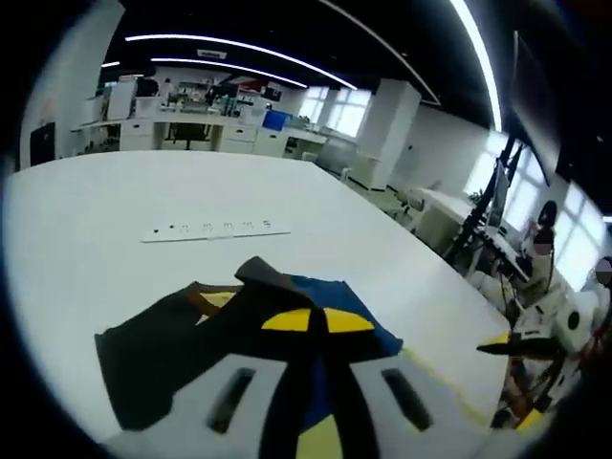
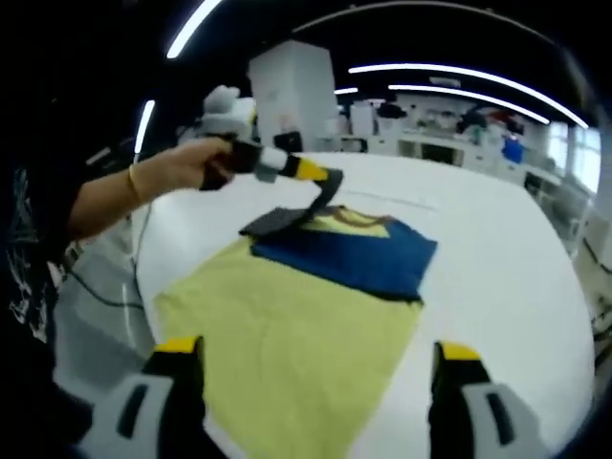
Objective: Fold the garment on the visible template until the final outline fits inside the template.
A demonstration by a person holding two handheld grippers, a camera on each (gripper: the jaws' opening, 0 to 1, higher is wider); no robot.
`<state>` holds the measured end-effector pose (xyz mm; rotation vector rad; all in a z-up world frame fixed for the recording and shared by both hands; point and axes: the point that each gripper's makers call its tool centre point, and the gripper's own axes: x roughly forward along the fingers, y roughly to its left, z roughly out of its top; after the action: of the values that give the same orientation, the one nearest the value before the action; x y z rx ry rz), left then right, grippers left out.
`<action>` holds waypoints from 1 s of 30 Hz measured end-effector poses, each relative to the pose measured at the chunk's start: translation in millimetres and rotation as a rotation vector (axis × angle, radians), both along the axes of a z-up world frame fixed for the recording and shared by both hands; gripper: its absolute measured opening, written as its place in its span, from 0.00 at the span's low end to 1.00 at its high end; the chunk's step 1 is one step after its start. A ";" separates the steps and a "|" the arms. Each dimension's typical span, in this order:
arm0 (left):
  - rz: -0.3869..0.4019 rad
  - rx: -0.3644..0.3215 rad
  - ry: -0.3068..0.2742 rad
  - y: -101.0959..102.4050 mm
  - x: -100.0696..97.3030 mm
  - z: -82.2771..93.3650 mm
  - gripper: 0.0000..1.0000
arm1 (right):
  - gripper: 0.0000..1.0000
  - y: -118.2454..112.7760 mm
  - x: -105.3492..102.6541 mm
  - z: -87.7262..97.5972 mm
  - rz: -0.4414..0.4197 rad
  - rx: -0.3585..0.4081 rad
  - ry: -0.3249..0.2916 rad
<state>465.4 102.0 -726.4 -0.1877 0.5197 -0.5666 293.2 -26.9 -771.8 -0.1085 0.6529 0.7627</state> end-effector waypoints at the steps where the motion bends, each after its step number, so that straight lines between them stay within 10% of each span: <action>1: -0.008 0.001 -0.004 -2.4 -1.3 -0.1 0.00 | 0.99 0.1 -0.5 -0.8 0.001 -0.001 0.002; 30: -0.202 0.067 0.048 -86.3 -22.2 -64.7 0.00 | 0.99 -16.0 -2.3 -24.2 -0.049 -0.002 0.062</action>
<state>443.2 15.7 -791.0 -0.0855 0.6072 -0.7413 290.8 -43.0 -796.0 -0.0707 0.7130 0.7208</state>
